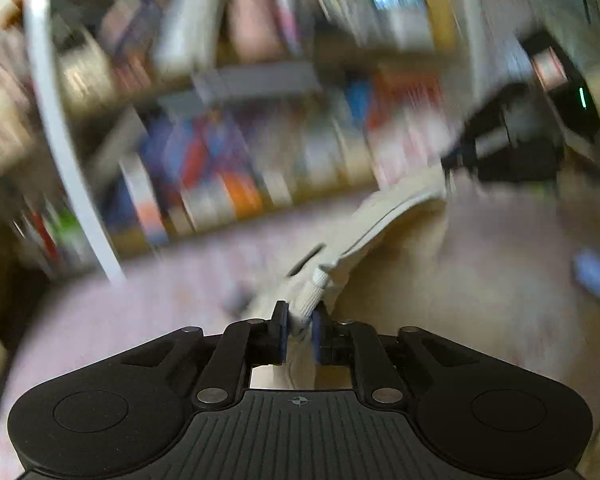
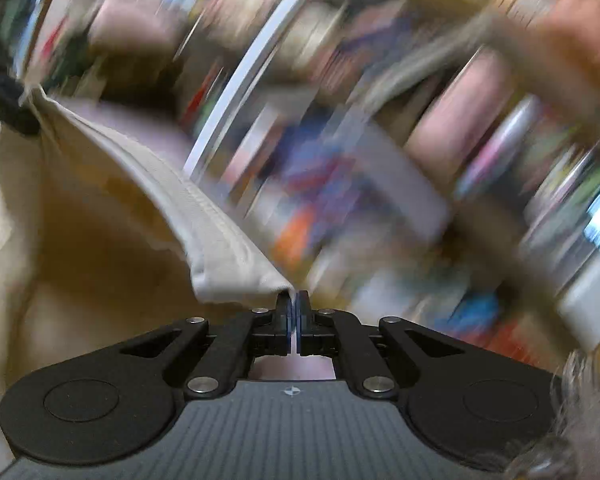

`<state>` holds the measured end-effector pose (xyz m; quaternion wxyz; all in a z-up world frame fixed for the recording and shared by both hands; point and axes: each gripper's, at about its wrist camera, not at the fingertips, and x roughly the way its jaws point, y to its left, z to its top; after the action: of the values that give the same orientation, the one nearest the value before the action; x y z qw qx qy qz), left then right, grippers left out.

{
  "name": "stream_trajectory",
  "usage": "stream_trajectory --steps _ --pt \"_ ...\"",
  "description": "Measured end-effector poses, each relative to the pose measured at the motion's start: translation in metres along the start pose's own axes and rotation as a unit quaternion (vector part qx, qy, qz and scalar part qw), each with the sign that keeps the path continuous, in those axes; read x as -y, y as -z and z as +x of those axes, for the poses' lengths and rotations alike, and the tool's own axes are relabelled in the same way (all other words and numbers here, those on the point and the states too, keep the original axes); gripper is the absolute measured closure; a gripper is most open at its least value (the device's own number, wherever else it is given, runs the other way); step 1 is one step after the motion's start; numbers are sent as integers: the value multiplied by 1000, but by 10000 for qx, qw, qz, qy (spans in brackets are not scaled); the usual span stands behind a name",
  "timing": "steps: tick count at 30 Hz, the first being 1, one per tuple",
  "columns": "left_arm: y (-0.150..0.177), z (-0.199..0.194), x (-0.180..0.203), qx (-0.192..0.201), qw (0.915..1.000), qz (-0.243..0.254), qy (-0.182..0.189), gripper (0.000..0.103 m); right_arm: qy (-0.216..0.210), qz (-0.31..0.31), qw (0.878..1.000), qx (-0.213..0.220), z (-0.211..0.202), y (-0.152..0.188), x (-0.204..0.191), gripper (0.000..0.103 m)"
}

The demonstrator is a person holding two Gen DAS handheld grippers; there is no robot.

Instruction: Fold clothes

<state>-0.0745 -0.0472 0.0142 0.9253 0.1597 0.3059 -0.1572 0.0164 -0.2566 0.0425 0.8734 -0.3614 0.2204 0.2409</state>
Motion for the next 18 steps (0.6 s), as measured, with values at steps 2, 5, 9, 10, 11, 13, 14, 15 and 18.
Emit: stream_trajectory --steps 2,5,9,10,11,13,14,15,18 --pt "14 10 19 -328 9988 254 -274 86 -270 -79 9987 -423 15 25 -19 101" --pt "21 11 28 -451 9977 313 -399 69 -336 -119 9977 -585 24 33 -38 101" --pt "26 6 26 -451 9980 198 -404 51 -209 -22 9988 -450 24 24 -38 101" --pt "25 8 24 -468 9979 182 -408 50 -151 -17 9990 -410 25 22 -37 101" --pt "24 11 23 -489 9978 168 -413 50 -94 -12 9993 -370 25 20 -35 101" --pt "22 18 21 -558 9976 131 -400 49 41 55 9995 -322 20 19 -31 101" --pt "21 23 22 -595 9975 161 -350 49 103 109 9994 -315 20 19 -28 101" --pt "21 27 22 -628 9974 206 -293 49 144 150 9993 -301 19 19 -26 101" --pt "23 37 29 -723 9965 410 -109 76 236 245 9992 -227 15 19 -23 101"
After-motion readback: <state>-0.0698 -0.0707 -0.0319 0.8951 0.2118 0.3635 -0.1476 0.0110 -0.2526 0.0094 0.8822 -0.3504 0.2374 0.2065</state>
